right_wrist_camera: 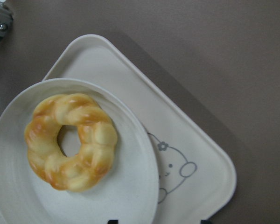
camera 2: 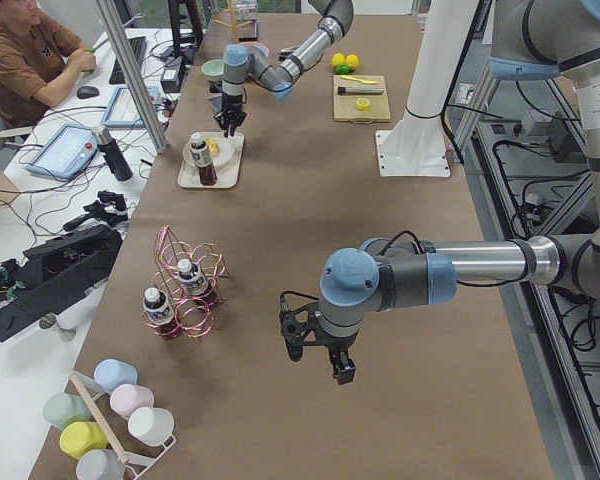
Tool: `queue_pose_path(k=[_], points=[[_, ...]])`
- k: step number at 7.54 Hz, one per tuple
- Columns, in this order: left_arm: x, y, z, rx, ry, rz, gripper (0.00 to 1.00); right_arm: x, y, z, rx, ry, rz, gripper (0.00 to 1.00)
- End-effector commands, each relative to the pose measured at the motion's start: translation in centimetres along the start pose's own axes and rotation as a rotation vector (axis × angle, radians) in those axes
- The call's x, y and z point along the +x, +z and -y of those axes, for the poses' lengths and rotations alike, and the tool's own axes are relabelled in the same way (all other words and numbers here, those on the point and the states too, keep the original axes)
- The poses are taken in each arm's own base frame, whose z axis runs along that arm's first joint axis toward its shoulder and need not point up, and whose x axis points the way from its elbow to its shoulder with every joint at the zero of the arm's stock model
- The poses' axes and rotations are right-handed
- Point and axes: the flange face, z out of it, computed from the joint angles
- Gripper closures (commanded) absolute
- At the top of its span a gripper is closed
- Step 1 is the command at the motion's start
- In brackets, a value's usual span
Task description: Place donut on tray
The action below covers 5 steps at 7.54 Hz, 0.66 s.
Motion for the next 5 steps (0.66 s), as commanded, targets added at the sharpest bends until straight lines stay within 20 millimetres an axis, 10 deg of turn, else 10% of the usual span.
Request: queue_pose_path(k=[1,3,5], points=[[0.0,0.0,0.0,0.000,0.000,0.000,0.02,5.3,-5.7,0.3,-0.055,-0.120,-0.077,0.00],[-0.1,0.2,0.1,-0.004,-0.001,0.001,0.02,9.4,-8.4,1.8,-0.092,-0.165,-0.121,0.00],[-0.2,0.4,0.0,-0.008,-0.003,0.001,0.02,17.5,-13.0,6.4,-0.136,-0.254,-0.110,0.00]])
